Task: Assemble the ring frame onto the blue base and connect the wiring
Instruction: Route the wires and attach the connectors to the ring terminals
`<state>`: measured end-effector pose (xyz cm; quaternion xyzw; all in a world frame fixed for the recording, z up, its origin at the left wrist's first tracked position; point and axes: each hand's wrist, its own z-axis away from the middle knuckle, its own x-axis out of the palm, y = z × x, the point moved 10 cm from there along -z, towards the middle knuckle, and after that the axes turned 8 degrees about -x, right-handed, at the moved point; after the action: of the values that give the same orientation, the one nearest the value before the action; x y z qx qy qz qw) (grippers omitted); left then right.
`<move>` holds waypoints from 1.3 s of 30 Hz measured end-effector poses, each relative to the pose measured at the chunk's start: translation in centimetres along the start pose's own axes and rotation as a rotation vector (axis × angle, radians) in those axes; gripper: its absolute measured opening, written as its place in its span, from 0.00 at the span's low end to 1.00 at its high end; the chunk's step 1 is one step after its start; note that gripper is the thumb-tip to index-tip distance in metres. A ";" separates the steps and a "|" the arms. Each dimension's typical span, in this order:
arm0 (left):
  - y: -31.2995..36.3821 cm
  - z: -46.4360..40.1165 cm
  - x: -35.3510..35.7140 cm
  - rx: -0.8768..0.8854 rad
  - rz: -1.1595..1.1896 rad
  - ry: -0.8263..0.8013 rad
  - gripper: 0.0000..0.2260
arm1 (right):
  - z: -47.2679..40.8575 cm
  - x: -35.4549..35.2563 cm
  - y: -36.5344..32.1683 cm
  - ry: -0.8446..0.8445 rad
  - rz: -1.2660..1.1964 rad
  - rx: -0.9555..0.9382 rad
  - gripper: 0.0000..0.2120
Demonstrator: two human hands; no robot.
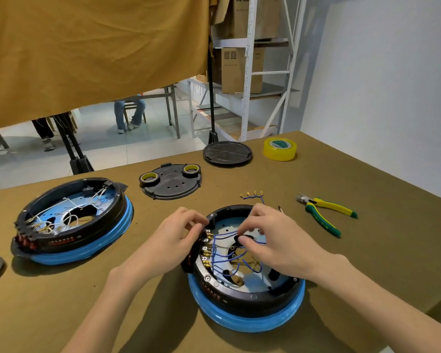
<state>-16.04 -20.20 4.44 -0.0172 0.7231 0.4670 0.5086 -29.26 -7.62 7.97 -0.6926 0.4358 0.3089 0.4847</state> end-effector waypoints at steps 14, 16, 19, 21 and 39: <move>-3.2 -1.1 3.1 -0.099 0.484 0.158 0.14 | -2.5 5.7 -3.7 -0.239 -0.071 -0.059 0.06; -3.2 -1.1 3.3 -0.098 0.496 0.155 0.14 | -2.6 5.9 -3.5 -0.227 -0.094 -0.059 0.06; -3.1 -1.0 3.5 -0.098 0.517 0.173 0.14 | -2.7 6.1 -3.3 -0.213 -0.099 -0.073 0.06; -3.0 -1.0 3.5 -0.089 0.517 0.176 0.14 | -2.5 6.3 -3.5 -0.197 -0.117 -0.094 0.06; -3.1 -1.2 4.0 -0.079 0.534 0.143 0.13 | -4.1 6.8 -1.6 -0.169 -0.176 -0.026 0.06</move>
<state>-17.26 -21.02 -0.57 0.1215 0.7174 0.6099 0.3141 -24.90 -13.31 4.22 -0.7059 0.3271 0.3281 0.5357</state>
